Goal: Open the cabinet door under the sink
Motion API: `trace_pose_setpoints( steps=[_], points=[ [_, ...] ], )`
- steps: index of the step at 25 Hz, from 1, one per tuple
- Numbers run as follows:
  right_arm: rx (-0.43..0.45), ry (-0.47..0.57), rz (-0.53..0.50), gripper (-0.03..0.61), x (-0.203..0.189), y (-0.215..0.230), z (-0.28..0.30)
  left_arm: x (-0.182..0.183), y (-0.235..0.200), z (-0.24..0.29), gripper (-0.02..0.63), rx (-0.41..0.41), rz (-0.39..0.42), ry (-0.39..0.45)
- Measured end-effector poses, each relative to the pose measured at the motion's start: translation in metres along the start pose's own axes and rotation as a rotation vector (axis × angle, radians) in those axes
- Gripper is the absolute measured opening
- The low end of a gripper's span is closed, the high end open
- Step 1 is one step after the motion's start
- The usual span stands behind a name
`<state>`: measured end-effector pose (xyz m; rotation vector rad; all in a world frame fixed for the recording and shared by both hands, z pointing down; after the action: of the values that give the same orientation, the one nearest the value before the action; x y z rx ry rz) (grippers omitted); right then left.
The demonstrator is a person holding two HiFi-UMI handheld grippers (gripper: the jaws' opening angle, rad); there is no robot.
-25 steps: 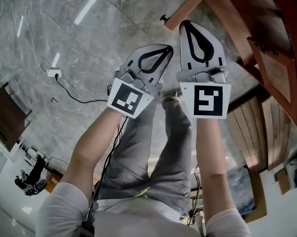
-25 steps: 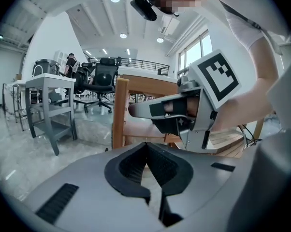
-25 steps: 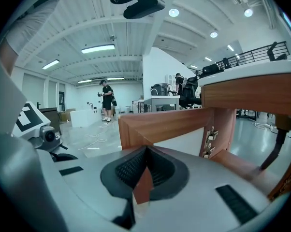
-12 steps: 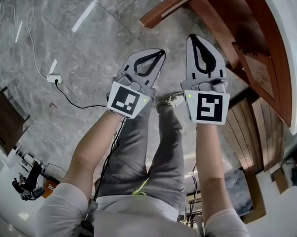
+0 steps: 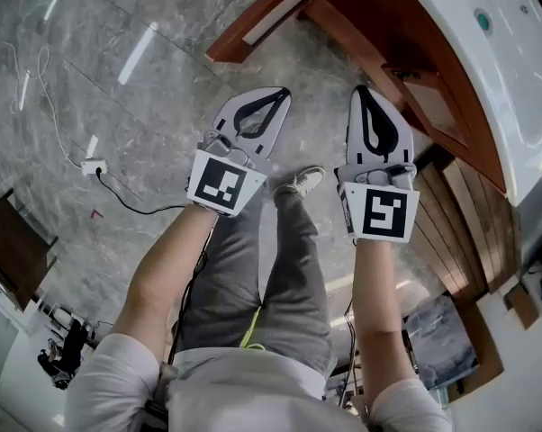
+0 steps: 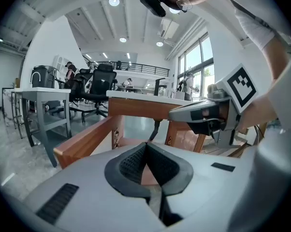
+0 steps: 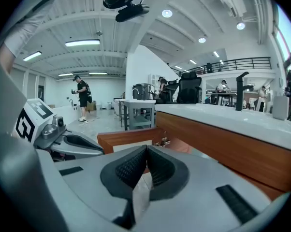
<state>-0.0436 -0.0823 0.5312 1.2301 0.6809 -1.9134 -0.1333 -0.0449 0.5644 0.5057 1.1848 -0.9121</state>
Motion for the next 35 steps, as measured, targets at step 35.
trace_pose_setpoints(
  steps=[35],
  points=[
    [-0.399,0.194,0.179,0.032,0.236,0.177,-0.328,0.391,0.151,-0.054,0.017,-0.123,0.065,0.223]
  ],
)
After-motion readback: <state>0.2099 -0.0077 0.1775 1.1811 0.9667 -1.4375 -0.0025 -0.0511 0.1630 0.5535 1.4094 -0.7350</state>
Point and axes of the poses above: the fingertips, and each gripper's own axes: z forward along the fingers, y to its right, x out of its top, the point moved 1 cm from there along -z, backward along the fingers, and after that the axes turned 3 degrees about -x, right-handed, at the moved point
